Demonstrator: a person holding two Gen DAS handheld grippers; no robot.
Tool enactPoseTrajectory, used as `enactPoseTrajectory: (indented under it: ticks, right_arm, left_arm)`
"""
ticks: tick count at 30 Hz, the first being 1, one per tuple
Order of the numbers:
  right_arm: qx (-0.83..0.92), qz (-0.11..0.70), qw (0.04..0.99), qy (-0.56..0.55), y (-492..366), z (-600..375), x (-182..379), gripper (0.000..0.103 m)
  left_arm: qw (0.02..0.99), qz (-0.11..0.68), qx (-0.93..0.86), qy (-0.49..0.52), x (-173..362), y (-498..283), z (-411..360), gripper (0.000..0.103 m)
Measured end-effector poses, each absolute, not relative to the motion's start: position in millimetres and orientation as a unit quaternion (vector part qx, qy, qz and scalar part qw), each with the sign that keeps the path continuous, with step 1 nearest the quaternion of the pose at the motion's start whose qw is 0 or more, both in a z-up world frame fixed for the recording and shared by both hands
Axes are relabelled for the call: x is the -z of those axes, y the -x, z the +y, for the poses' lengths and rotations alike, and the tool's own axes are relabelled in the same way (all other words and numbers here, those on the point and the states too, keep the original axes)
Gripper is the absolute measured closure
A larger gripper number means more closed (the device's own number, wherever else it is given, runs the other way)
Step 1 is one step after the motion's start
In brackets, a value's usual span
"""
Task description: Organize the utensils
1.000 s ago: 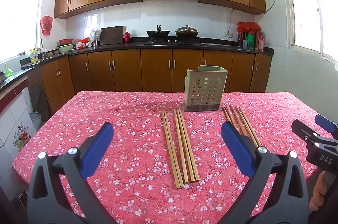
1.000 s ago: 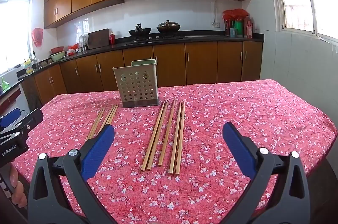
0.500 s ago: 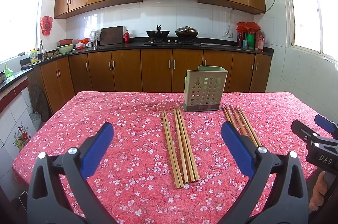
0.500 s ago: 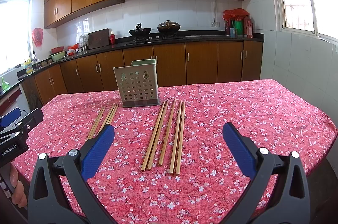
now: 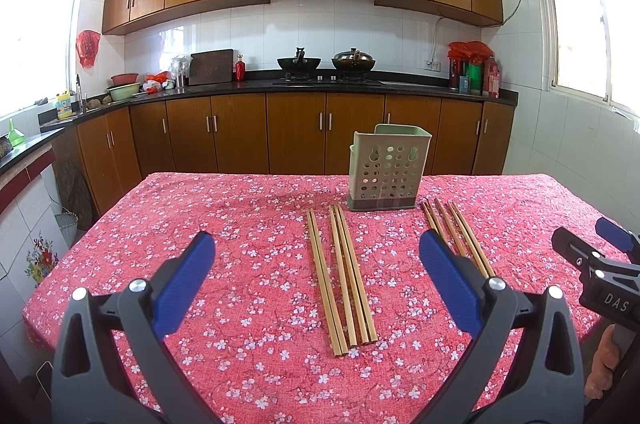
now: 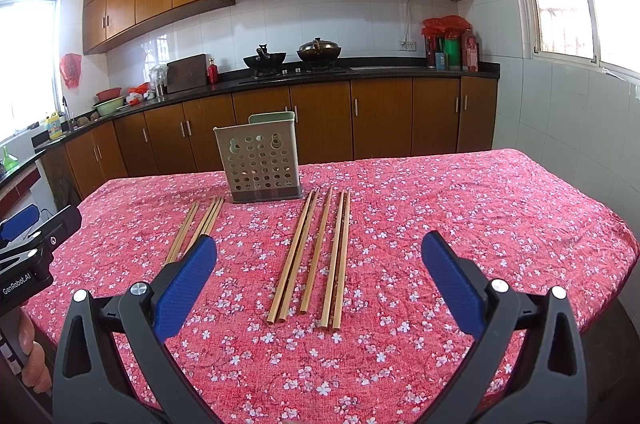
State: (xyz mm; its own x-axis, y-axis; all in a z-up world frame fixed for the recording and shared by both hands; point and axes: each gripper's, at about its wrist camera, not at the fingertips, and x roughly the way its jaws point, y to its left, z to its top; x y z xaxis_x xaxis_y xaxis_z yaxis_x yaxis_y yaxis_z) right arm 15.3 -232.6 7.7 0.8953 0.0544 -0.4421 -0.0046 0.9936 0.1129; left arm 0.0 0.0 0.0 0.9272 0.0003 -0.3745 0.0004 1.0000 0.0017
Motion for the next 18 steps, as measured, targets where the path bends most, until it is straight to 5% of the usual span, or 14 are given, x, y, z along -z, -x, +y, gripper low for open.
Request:
enactPoseTrajectory:
  ticks: [18]
  right_arm:
    - [-0.016,0.229,0.972,-0.056,-14.5,-231.4,-5.7,0.002]
  left_arm:
    - [0.982,0.191,0.0,-0.001,0.1,-0.2,0.1,0.004]
